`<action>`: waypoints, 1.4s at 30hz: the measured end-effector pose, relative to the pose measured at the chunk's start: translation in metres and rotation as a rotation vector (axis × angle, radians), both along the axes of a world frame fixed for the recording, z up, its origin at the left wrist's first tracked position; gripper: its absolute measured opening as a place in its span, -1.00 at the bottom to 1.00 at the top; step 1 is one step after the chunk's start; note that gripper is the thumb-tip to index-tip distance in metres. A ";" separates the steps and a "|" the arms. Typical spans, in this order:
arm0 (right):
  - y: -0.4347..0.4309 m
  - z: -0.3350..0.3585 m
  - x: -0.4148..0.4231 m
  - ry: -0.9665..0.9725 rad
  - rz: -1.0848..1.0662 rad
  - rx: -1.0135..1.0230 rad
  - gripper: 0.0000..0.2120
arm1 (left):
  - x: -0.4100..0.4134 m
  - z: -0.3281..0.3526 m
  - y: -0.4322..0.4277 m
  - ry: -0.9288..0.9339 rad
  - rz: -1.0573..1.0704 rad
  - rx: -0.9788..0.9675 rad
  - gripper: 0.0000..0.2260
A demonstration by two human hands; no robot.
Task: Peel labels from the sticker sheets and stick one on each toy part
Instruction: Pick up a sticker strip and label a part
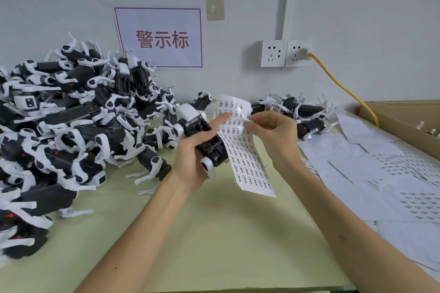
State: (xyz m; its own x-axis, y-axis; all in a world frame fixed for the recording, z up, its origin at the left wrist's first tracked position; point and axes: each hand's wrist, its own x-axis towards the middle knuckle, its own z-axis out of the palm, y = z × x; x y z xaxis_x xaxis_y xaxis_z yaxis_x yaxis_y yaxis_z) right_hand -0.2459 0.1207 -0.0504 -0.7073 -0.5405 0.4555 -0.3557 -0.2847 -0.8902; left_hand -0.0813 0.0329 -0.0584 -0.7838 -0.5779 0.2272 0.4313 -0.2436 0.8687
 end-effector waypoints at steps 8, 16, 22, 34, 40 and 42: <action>0.000 -0.001 -0.005 0.039 0.033 0.020 -0.82 | 0.001 0.004 0.003 -0.037 0.019 -0.012 -0.54; 0.000 0.000 -0.010 0.071 0.162 0.203 -0.88 | 0.000 0.000 0.000 -0.070 -0.004 -0.051 -0.57; 0.001 0.001 -0.006 0.133 0.130 0.184 -0.84 | 0.000 0.002 0.002 -0.079 0.047 -0.013 -0.57; -0.001 -0.005 0.003 0.254 -0.118 0.019 -0.68 | -0.001 0.004 0.002 -0.039 -0.003 0.052 -0.49; 0.000 -0.003 0.001 0.254 -0.033 0.113 -0.86 | -0.001 0.003 -0.001 -0.040 -0.031 0.043 -0.48; 0.001 -0.001 -0.001 0.213 0.004 0.134 -0.87 | 0.000 0.002 -0.002 -0.032 -0.052 0.037 -0.49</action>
